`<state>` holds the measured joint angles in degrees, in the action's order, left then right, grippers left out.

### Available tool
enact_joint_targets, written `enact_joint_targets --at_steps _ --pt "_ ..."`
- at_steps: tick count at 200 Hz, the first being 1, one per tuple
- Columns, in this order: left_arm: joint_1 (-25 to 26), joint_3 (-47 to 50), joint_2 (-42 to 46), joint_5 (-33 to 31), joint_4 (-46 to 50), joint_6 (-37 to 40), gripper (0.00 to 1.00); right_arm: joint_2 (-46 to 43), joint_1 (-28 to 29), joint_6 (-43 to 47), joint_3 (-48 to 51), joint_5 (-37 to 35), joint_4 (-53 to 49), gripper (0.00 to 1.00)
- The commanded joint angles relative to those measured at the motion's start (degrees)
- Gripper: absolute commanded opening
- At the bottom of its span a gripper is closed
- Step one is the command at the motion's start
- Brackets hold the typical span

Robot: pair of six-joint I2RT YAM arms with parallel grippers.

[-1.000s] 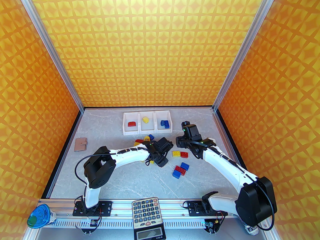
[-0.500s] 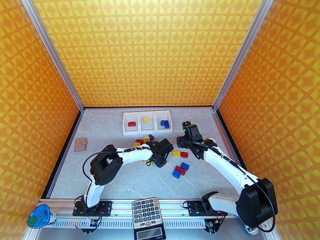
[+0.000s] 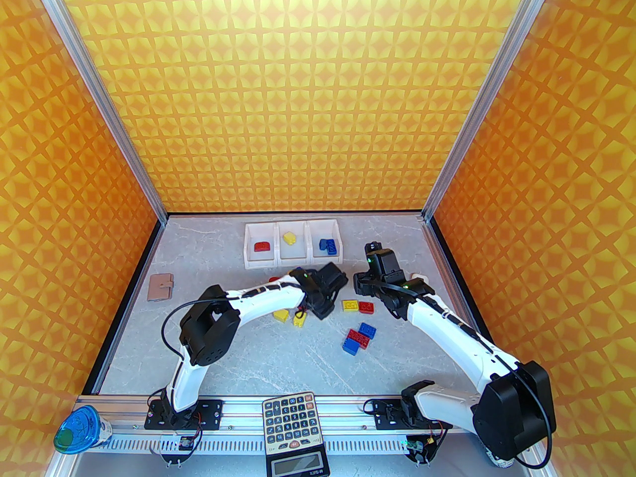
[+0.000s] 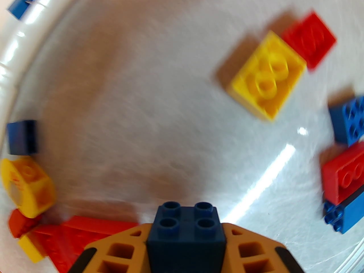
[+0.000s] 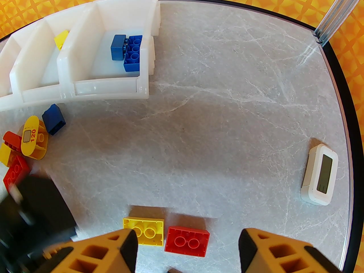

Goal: Sort the legos into containers by color

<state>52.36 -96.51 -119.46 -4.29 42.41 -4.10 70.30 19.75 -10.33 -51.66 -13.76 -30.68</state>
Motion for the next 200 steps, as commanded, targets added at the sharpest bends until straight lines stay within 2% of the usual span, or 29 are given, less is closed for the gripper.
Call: enact_joint_targets --at_steps 1,51,85,118,145,148,158,200 --pt "-3.6 -6.1 0.8 0.2 3.7 -2.1 0.30 -2.0 -0.3 -1.4 1.0 -1.7 -1.2 0.63" --pt "-9.9 -29.3 -9.2 -0.6 8.2 -7.7 0.31 -2.3 -0.3 -2.1 2.4 -2.4 -1.3 0.61" --pt "-12.5 -42.9 -17.3 -0.8 5.3 -10.1 0.31 -3.8 -0.3 -2.4 3.7 -3.6 -1.6 0.61" --pt "-13.8 -43.9 -20.2 -1.2 -5.7 -10.1 0.31 -4.4 -0.2 -2.6 4.1 -2.8 -1.9 0.60" --pt "-14.3 -45.1 -22.8 -1.3 -10.7 -12.1 0.30 -4.6 -0.2 -2.7 4.4 -2.3 -1.8 0.59" --pt "-15.8 -45.2 -23.1 -1.3 -11.2 -12.4 0.30 -4.6 -0.2 -2.7 4.5 -2.3 -1.7 0.59" --pt "-16.1 -45.5 -23.9 -1.2 -13.2 -12.5 0.30 -4.6 -0.3 -2.7 4.5 -2.2 -1.8 0.59" --pt "-16.7 -50.5 -27.7 -1.1 -13.8 -10.8 0.32 -4.3 -0.3 -2.8 4.4 -2.0 -1.9 0.59"
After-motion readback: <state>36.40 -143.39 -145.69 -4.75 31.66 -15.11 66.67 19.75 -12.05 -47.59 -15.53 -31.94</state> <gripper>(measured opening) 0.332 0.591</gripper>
